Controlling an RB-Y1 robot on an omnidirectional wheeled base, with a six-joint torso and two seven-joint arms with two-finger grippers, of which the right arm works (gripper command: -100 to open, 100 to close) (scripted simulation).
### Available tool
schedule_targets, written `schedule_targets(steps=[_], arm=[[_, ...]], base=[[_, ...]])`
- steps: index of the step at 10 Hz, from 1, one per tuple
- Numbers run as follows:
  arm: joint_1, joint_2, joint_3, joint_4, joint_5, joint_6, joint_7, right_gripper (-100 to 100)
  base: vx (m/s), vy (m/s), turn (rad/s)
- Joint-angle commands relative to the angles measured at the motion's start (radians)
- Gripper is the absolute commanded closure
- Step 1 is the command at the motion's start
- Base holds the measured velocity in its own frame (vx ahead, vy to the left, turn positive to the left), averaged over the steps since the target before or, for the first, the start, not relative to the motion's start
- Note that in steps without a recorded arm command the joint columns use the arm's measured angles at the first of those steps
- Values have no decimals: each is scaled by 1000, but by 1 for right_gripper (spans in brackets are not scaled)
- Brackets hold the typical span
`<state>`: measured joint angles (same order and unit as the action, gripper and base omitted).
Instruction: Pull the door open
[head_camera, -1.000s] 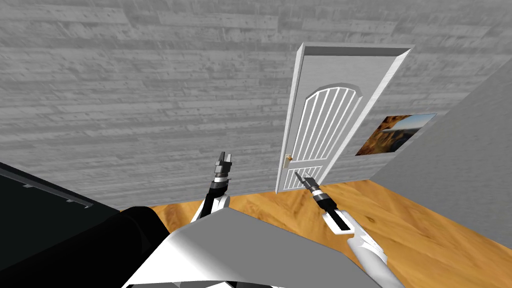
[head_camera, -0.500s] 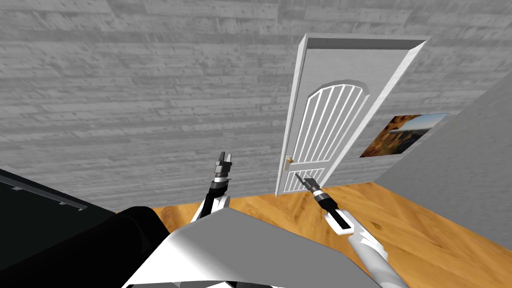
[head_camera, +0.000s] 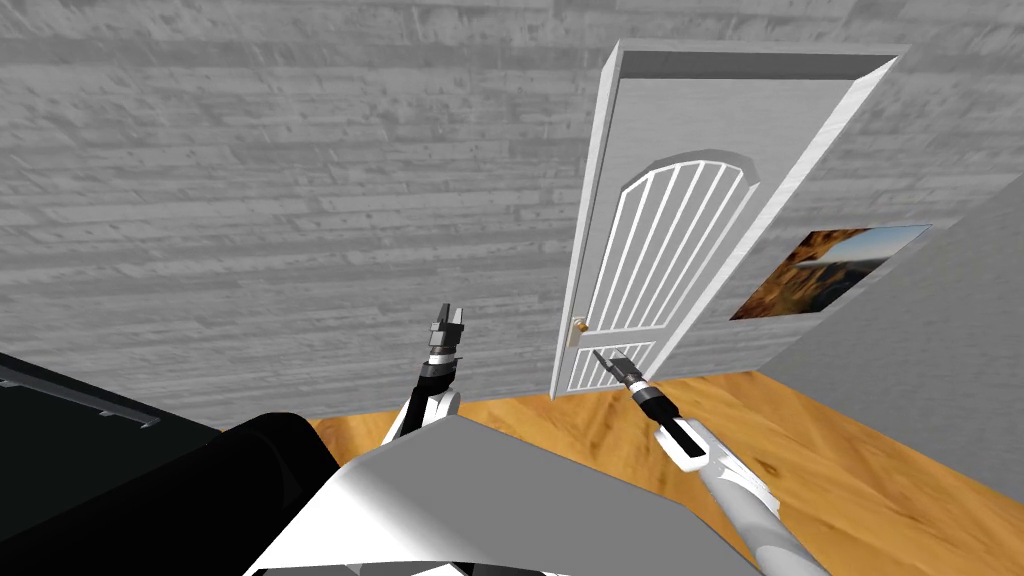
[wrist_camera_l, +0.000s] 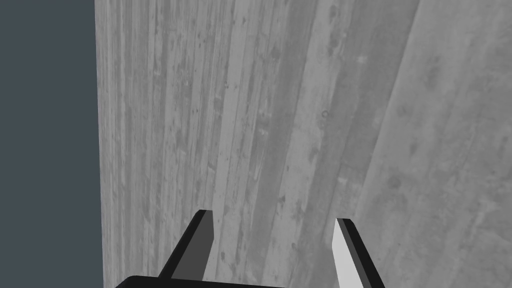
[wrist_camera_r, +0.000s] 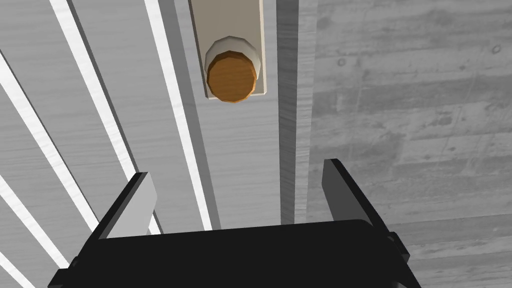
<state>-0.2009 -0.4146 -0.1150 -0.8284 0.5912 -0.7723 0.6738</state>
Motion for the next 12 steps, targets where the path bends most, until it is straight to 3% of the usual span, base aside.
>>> schedule_targets(steps=[1,10,11,12], arm=[[0,0,0,0,0,0,0,-100],[-18,21,-11,15,-6,32,27,-100],[-18,21,-11,15,-6,32,27,100],[-18,21,-11,15,-6,32,27,100]], base=[[50,-10,6],[175,30,39],[-11,1,2],[-39,2,-4]])
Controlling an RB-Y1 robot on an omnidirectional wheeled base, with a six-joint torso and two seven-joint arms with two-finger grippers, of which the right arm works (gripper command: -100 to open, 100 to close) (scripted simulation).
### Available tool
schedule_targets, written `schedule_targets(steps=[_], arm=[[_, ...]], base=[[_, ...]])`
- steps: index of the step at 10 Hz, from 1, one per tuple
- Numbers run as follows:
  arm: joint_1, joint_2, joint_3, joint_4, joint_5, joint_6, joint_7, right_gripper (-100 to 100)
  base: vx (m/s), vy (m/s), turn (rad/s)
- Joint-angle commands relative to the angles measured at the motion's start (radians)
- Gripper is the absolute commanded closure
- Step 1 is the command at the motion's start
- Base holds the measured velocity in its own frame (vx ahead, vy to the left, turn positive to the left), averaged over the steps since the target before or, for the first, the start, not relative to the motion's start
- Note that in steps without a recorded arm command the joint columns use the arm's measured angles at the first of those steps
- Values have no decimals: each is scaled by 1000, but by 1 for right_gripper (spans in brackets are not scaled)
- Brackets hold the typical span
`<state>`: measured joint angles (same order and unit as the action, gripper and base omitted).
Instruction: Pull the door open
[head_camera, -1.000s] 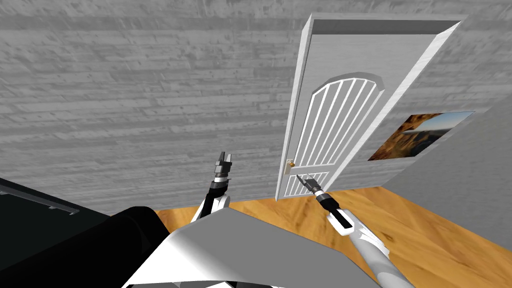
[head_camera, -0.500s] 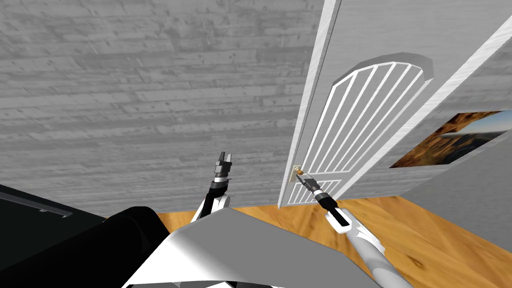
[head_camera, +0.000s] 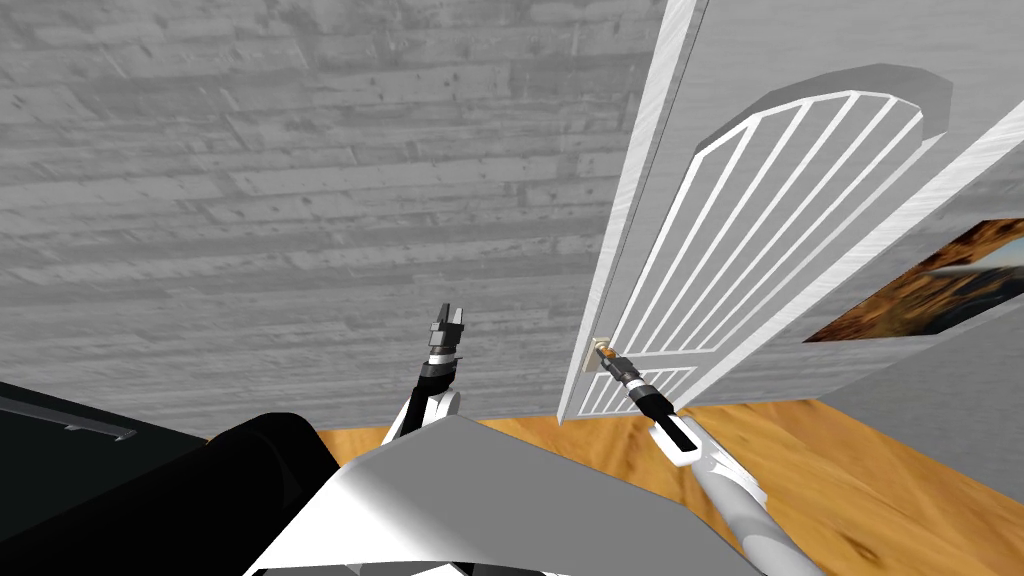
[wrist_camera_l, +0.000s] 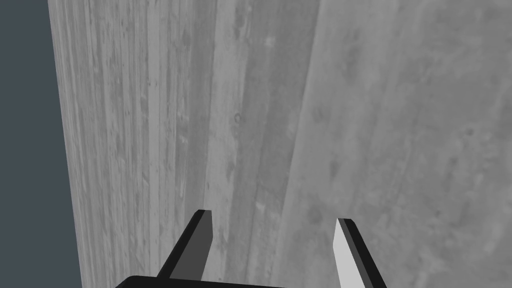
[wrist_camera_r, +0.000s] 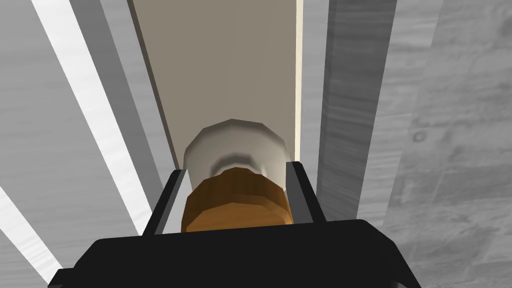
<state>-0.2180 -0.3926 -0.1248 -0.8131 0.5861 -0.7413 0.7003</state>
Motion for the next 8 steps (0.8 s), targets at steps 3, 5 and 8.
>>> schedule_targets(steps=[3,5,8], arm=[[-1,-1,-1,-1,-1,1,0,100],[0,2,0,1,-34,31,-3,100],[-1,6,-2,0,-118,103,-13,100]], base=[[-12,-3,3],[0,0,0],[-18,1,-11]])
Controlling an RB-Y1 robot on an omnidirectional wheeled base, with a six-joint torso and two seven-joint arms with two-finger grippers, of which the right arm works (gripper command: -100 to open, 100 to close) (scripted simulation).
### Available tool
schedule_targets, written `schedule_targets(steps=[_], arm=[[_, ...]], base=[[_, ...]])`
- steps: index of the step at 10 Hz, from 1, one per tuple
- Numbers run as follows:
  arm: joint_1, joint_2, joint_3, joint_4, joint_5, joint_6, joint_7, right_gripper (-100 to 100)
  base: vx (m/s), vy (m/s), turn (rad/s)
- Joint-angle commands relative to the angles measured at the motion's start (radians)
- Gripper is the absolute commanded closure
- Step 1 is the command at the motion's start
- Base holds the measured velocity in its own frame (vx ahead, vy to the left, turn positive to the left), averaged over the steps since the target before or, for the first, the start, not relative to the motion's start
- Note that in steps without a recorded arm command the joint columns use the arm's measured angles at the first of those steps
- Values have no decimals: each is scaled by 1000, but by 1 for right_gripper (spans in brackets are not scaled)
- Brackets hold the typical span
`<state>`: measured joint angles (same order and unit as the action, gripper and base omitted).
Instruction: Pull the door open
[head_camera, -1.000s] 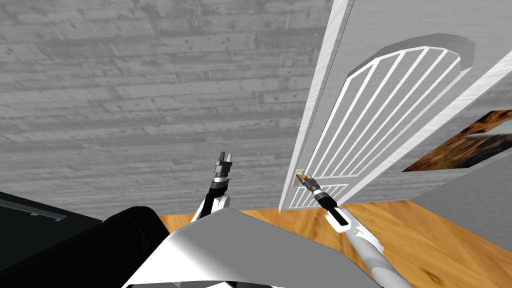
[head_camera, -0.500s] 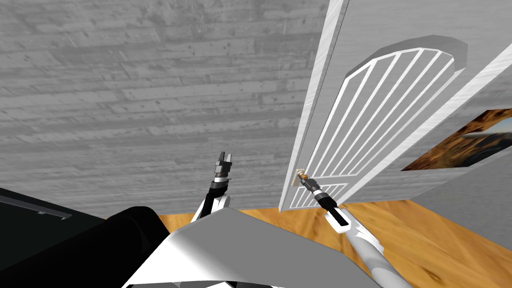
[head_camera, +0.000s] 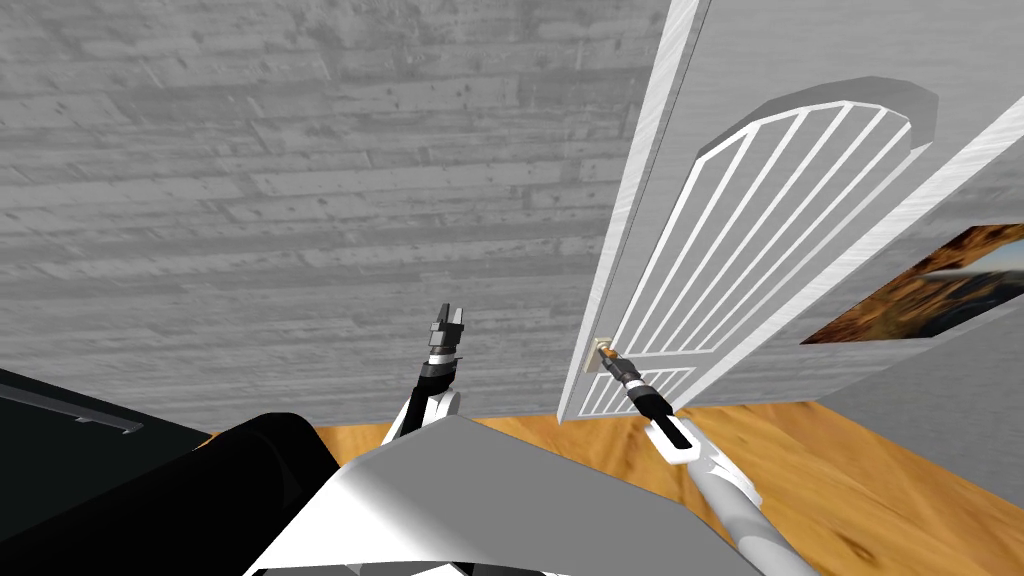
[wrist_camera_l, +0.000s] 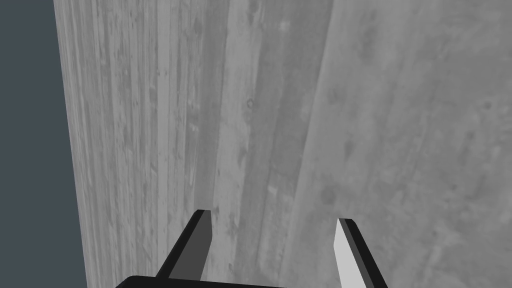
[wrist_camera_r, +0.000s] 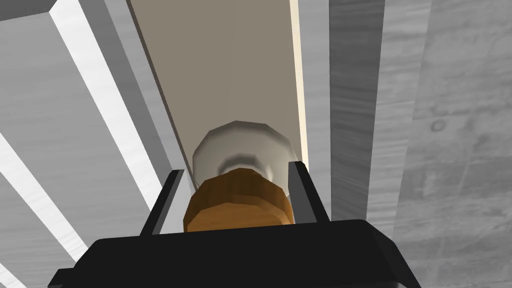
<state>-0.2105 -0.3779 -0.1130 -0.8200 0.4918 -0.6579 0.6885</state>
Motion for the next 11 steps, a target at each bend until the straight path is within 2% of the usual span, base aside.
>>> schedule_targets(steps=[1,2,3,4,5,6,7,8,9,11], arm=[[-9,-9,-13,6,-28,21,-1,100],[-10,-7,-14,6,-66,56,-5,100],[-10,-7,-14,6,-72,56,-5,100],[-11,-5,-15,5,-109,87,-10,100],[-11,-5,-15,5,-117,91,-10,100],[-11,-2,-16,4,-151,130,-15,100],[-11,-2,-16,4,-171,132,-15,100],[-12,0,-17,3,-198,164,-20,100],[-12,0,-17,3,-222,176,-20,100],[-12,0,-17,3,-230,176,-20,100]], base=[[-12,-2,-7],[-7,-8,-33],[-13,-8,-16],[-9,-12,-3],[-8,-12,-25],[-19,-9,-32],[-18,8,10],[-18,6,-27],[-3,3,-10],[-8,-3,18]])
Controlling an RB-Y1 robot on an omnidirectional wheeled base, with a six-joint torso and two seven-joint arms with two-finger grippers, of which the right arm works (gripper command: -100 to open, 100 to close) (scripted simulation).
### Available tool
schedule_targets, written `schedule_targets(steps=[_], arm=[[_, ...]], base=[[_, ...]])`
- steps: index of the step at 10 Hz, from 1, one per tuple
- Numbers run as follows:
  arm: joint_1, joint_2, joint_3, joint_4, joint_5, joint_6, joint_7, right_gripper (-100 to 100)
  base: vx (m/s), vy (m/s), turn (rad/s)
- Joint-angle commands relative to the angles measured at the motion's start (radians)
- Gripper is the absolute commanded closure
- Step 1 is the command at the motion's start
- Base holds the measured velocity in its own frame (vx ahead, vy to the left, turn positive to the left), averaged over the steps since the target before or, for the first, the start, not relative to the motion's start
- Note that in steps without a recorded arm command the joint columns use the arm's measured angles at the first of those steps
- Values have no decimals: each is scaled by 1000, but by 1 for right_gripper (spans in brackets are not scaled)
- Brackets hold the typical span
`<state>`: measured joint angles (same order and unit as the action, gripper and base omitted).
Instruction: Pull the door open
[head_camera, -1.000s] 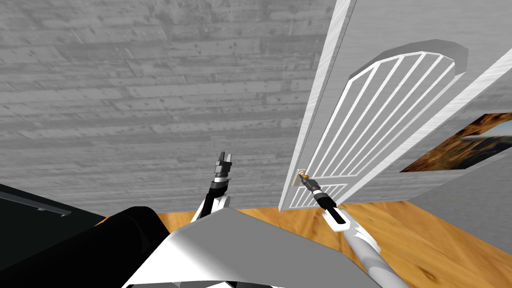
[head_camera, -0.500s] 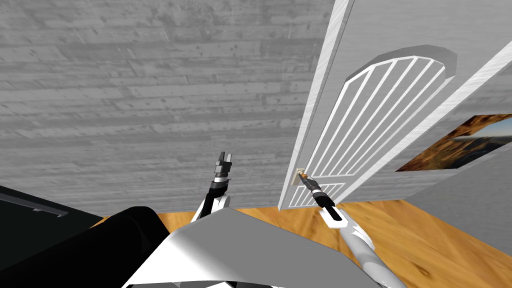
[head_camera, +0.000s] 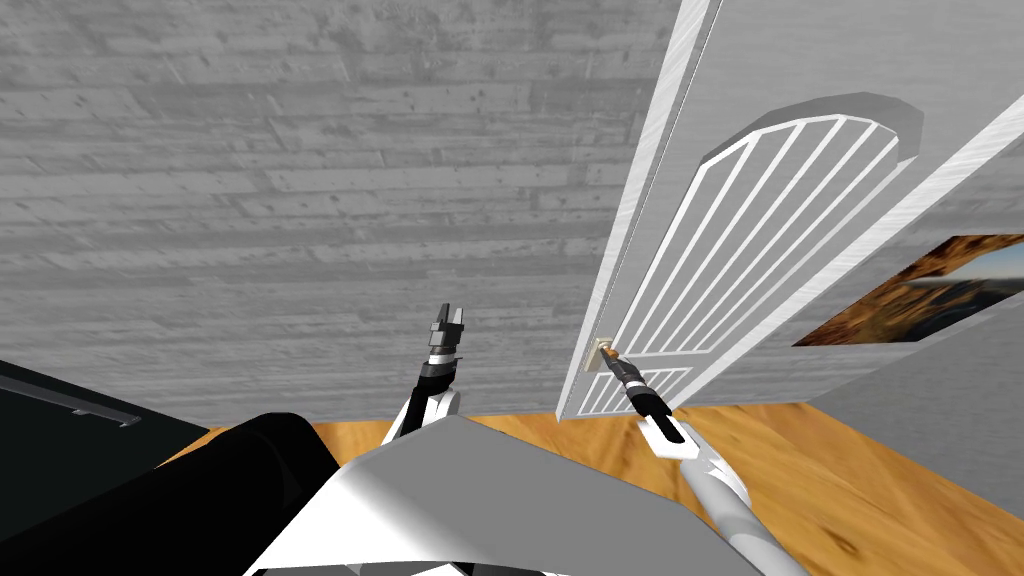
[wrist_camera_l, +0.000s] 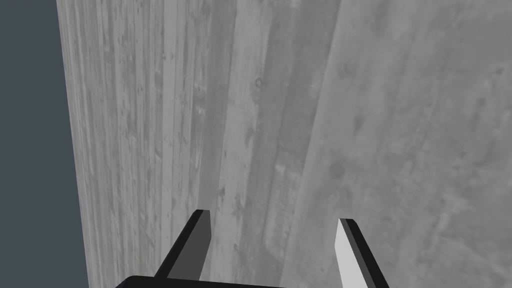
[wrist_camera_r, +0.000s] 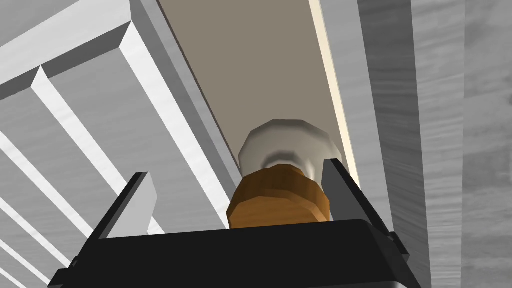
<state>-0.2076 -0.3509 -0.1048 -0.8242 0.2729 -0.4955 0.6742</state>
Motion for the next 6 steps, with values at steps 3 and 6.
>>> schedule_targets(steps=[3,6], arm=[[-16,-24,-26,11,-72,58,-12,100],[-16,-24,-26,7,-72,58,-12,100]], base=[[-5,4,-18],[0,-6,9]])
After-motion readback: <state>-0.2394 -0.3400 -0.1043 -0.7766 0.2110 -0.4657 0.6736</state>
